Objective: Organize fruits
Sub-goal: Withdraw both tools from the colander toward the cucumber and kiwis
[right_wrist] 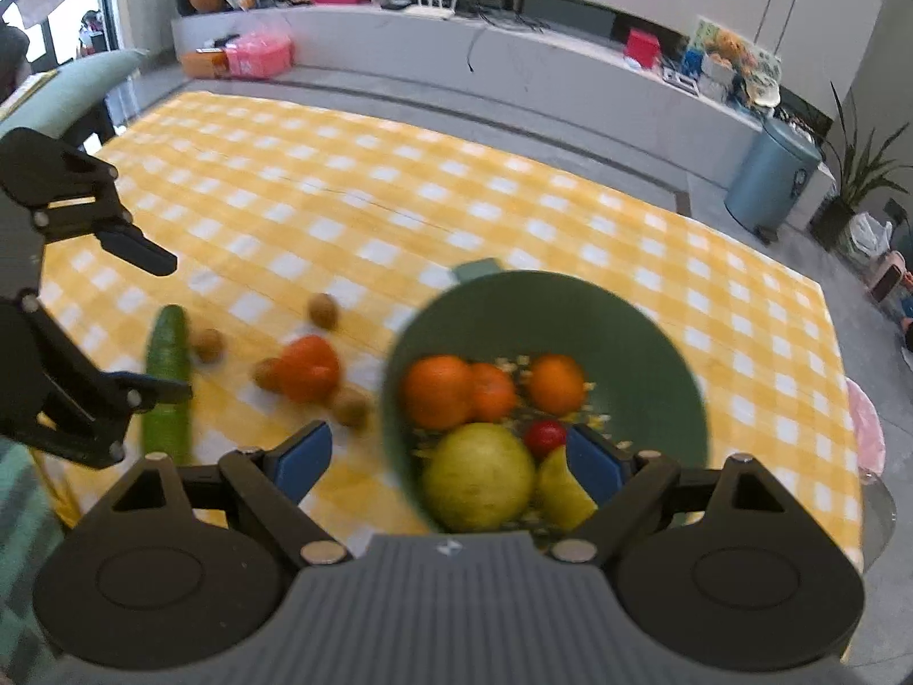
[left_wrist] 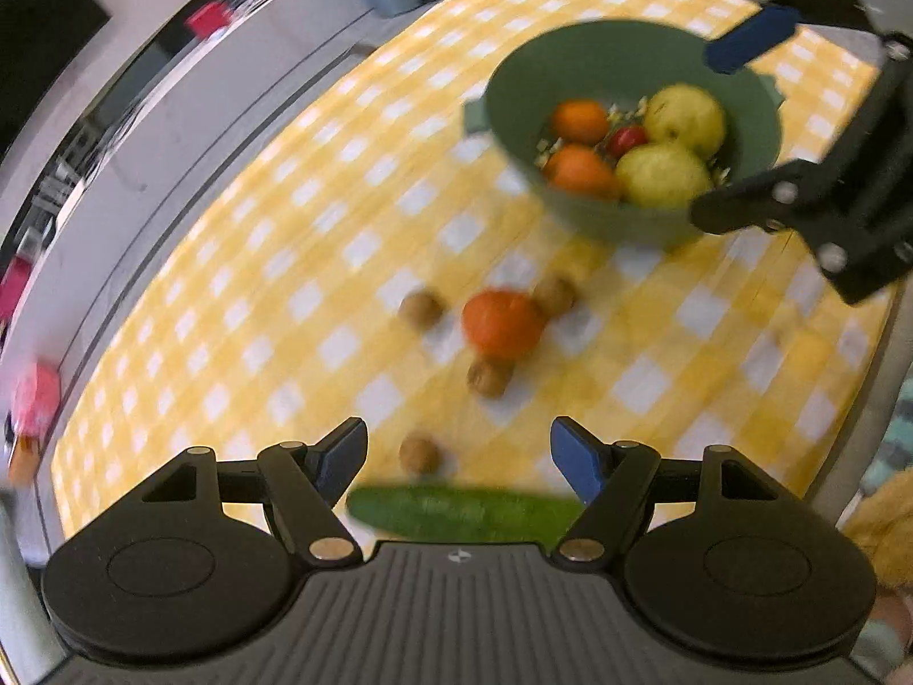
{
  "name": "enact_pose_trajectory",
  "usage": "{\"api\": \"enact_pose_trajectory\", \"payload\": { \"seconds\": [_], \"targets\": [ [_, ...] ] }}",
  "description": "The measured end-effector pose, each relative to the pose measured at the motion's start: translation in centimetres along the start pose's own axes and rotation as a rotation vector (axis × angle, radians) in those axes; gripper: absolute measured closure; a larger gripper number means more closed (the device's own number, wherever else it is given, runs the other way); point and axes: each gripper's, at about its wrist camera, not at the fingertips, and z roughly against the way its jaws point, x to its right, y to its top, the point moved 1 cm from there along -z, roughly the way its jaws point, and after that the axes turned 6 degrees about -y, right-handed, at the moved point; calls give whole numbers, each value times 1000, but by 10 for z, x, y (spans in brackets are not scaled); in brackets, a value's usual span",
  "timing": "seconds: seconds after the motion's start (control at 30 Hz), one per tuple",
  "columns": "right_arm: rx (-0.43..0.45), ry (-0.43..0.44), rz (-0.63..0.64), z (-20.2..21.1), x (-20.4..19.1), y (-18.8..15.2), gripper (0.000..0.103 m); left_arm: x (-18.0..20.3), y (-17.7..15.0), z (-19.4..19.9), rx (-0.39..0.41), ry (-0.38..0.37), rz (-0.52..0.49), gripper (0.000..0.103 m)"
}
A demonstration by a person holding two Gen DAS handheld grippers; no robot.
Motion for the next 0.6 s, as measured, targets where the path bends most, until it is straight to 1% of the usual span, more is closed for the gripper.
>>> {"api": "enact_pose_trajectory", "payload": {
  "seconds": [0.1,0.17,0.3,0.43,0.5,0.57,0.6],
  "targets": [
    [23,23,-8,3,-23,-10,23,-5,-21,3,-13,28,11,17],
    [43,25,4,4,-40,-18,23,-7,-34,3,-19,33,21,19],
    [54,15,30,3,-66,-33,36,-10,-54,2,-22,29,43,23],
    [39,37,12,-8,-75,-42,46,-11,-67,-2,-24,20,77,29],
    [26,32,15,-17,-79,-43,55,-14,-70,-3,-14,11,98,33],
    [22,25,18,-24,-81,-43,56,-15,-71,-3,7,7,109,37],
    [22,25,20,-27,-82,-43,59,-15,-70,-4,16,7,112,39]
  ]
}}
